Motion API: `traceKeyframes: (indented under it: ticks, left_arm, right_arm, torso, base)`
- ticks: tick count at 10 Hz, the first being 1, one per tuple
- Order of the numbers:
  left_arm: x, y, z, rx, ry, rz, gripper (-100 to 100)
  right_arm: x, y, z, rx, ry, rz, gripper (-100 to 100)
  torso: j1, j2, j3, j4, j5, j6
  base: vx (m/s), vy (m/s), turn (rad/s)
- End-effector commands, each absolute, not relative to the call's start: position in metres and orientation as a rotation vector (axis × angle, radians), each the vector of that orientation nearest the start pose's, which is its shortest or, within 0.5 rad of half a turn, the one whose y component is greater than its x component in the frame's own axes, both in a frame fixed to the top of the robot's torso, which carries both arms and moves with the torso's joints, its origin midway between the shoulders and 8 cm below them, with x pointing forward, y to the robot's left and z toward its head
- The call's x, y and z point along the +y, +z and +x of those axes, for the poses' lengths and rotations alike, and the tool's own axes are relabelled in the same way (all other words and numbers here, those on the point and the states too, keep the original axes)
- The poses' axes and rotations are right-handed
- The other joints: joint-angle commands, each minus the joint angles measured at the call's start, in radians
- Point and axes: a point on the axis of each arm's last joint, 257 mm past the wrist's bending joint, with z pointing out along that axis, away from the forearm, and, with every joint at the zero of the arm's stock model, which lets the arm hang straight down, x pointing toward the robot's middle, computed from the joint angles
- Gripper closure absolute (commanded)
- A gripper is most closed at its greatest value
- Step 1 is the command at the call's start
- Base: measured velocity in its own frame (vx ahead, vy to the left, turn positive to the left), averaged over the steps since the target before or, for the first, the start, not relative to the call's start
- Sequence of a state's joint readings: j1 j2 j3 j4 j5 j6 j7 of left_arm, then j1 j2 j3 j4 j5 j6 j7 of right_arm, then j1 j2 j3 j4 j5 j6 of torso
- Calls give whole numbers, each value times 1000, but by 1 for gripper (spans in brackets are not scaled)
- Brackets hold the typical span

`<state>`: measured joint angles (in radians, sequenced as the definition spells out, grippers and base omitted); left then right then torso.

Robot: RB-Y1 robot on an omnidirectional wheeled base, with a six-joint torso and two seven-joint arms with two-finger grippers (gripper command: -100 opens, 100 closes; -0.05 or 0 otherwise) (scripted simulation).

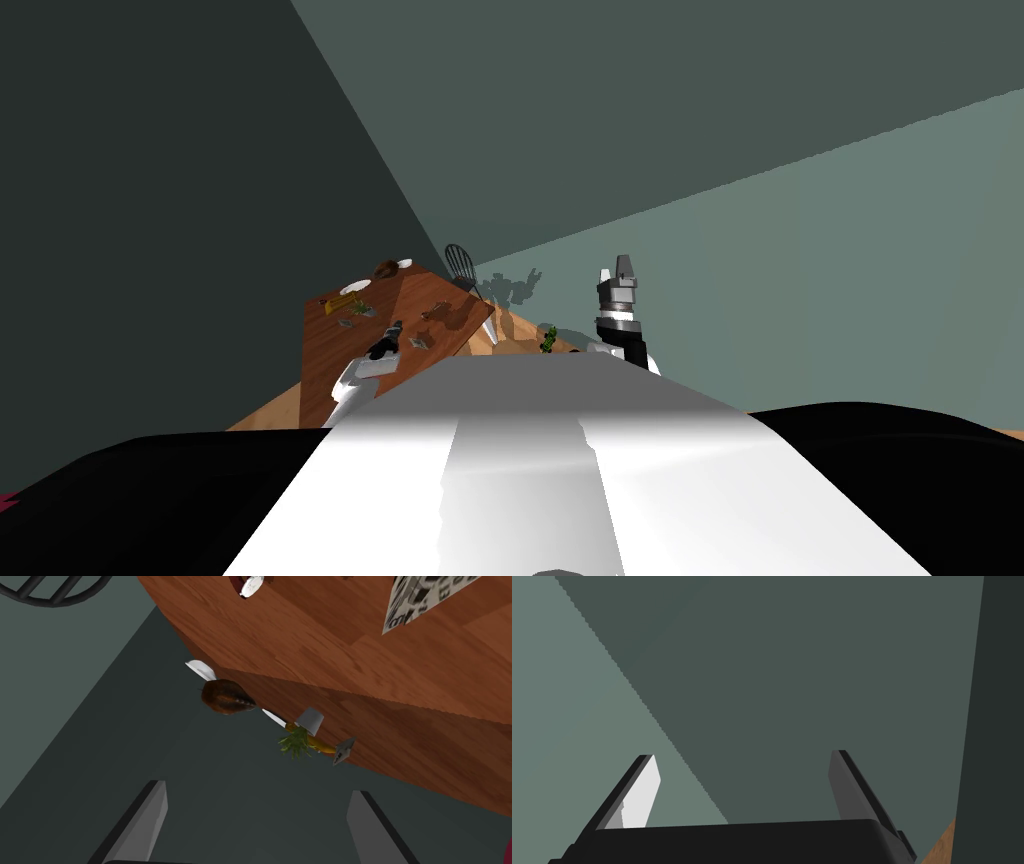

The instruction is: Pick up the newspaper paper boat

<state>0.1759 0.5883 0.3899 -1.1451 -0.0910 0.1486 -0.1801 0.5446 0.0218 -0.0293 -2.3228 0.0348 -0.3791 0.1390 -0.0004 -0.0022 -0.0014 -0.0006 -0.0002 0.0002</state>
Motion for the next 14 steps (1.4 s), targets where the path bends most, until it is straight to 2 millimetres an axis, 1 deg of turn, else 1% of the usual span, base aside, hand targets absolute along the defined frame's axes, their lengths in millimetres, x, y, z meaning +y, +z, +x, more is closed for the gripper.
traceKeyframes:
  ticks: [1,2,4,7,8,9,10,11,12,13,14]
  left_arm:
    - [697,-364,326,1575,111,-1255,-100]
    - [698,-368,323,1579,117,-1262,-100]
    - [689,-401,307,1637,148,-1289,-100]
    - [667,-447,285,1709,162,-1339,-100]
    - [671,-442,291,1696,161,-1331,-100]
    - [669,-444,291,1699,160,-1330,0]
    - [671,-444,299,1701,151,-1314,-100]
    - [670,-437,315,1695,131,-1284,-100]
    - [672,-449,302,1711,151,-1311,-100]
    - [673,-446,314,1709,137,-1289,-100]
    - [674,-451,307,1717,146,-1302,-100]
  right_arm:
    - [-296,6,349,730,1077,686,0]
    - [-296,6,349,730,1077,686,0]
    - [-296,6,349,730,1077,686,0]
    - [-296,6,349,730,1077,686,0]
    - [-296,6,349,730,1077,686,0]
    - [-296,6,349,730,1077,686,0]
    - [-296,6,349,730,1077,686,0]
    - [-296,6,349,730,1077,686,0]
    - [-296,6,349,730,1077,686,0]
    - [-296,6,349,730,1077,686,0]
    - [-296,6,349,730,1077,686,0]
  torso:
    - [0,0,0,0,0,0]
    - [0,0,0,0,0,0]
    - [0,1,0,0,0,0]
    - [0,0,0,0,0,0]
    - [1,1,0,0,0,0]
    - [1,1,1,0,0,0]
    - [1,2,1,0,0,0]
    - [1,1,1,0,0,0]
    - [0,0,0,0,0,0]
    - [0,0,0,0,0,0]
    - [0,0,0,0,0,0]
  base:
    - [34,-17,-47]
    - [24,-12,-13]
    - [24,-13,-36]
    - [23,-10,-31]
    - [6,-1,-5]
    - [0,0,0]
    - [13,-7,69]
    - [27,-13,102]
    - [27,-15,23]
    - [25,-13,60]
    - [18,-11,37]
